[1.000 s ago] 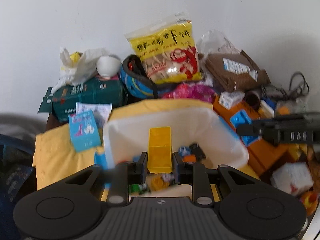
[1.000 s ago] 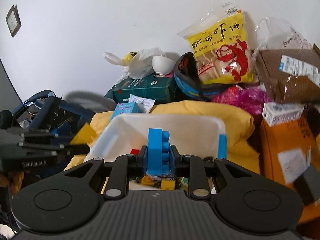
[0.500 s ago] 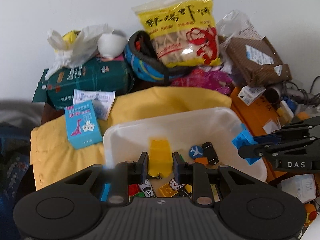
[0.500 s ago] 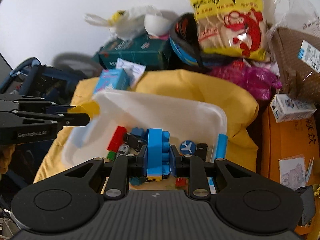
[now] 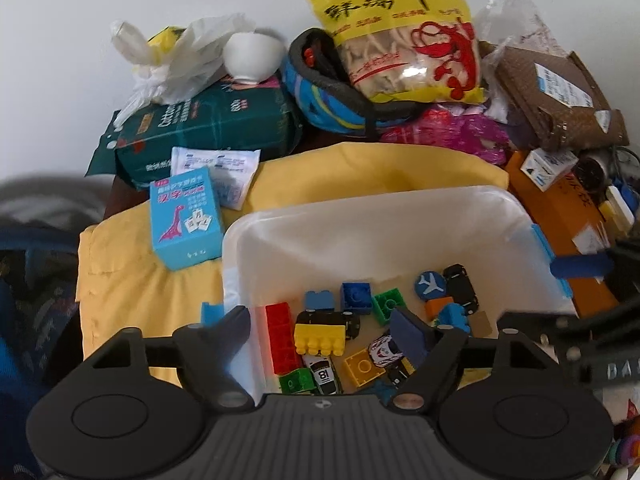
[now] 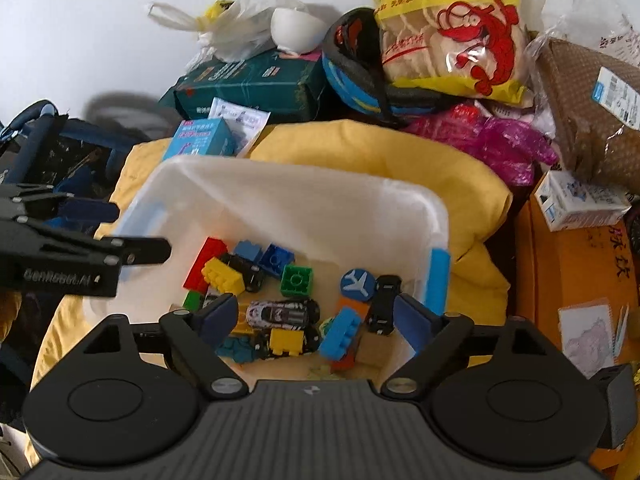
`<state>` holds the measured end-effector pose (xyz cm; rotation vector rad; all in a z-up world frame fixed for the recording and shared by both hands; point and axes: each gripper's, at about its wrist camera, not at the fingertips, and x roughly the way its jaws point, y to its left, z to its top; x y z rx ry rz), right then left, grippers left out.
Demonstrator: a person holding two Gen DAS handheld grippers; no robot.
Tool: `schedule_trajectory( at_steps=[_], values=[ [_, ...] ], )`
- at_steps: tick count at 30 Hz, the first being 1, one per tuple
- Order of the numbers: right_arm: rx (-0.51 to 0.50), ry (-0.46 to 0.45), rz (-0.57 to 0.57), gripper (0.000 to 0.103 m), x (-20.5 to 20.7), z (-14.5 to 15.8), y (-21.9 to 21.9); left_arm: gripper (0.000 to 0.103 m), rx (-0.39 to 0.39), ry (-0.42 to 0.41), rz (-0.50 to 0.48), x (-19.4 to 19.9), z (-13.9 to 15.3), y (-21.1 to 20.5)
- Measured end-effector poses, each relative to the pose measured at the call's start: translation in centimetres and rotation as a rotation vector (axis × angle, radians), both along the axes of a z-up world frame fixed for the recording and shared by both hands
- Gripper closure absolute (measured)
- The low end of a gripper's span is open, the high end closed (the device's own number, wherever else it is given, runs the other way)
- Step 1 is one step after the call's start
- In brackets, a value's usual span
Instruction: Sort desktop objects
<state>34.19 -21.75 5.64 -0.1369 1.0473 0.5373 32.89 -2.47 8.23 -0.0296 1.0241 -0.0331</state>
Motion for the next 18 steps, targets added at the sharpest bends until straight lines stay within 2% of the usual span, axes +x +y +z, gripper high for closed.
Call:
schedule_trajectory(
  at_steps=[7,18],
  values=[
    [-0.018,-0.009,0.035,0.015,-0.73,-0.31,0.53,0.019,0.001,0.023,0.015,0.00,-0.60,-0.06],
    [-0.023,-0.012,0.022,0.015,-0.81,-0.30,0.15,0.018,0.009,0.038,0.008,-0.21,-0.97,-0.32]
  ],
)
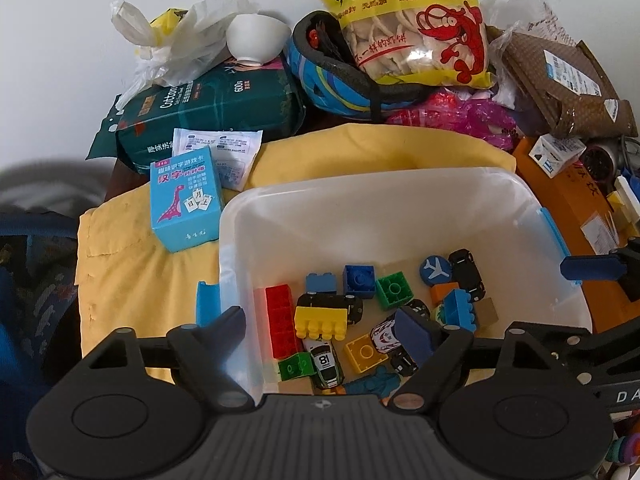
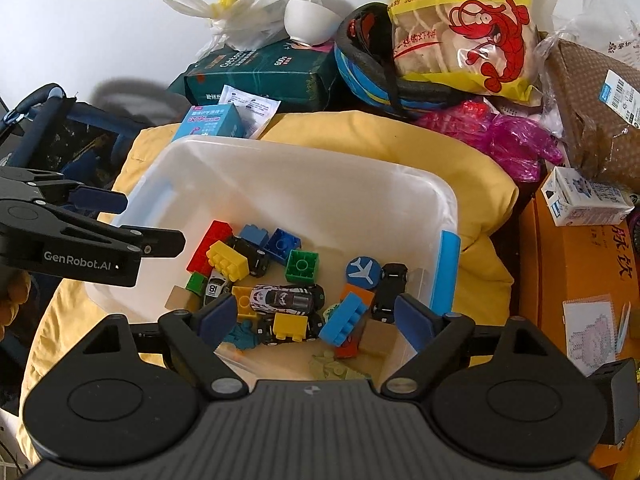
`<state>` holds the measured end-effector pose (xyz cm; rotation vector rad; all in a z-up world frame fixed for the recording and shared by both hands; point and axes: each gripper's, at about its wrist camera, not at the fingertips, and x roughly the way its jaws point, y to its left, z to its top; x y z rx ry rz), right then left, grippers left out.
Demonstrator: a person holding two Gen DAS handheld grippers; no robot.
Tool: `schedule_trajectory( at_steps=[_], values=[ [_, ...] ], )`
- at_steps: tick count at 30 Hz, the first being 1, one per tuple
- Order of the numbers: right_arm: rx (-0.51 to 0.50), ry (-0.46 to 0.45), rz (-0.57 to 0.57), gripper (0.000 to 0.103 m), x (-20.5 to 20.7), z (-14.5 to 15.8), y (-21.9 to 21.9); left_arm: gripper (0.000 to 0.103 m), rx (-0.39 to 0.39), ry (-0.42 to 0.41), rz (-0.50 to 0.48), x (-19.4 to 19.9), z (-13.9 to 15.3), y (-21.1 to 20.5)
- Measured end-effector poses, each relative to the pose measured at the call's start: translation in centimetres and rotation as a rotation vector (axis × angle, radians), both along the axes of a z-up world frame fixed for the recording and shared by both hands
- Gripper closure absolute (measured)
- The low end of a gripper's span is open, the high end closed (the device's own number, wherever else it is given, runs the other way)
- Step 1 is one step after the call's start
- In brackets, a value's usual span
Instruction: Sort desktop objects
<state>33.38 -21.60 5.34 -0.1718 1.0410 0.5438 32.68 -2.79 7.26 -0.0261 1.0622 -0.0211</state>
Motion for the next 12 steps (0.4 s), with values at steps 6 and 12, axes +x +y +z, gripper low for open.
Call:
schedule_trajectory(
  at_steps=[6,12],
  values=[
    [-0.003,0.003,-0.006,0.014,-0.06,-0.21,-0.02,0.017,0.004,-0.007,0.015,-0.09,-0.02,0.26],
    [-0.006,0.011,-0.014,0.014,-0.23,-0.61,-0.14,0.016,-0.003,-0.015,0.018,-0.13,0.18,0.36]
  ],
)
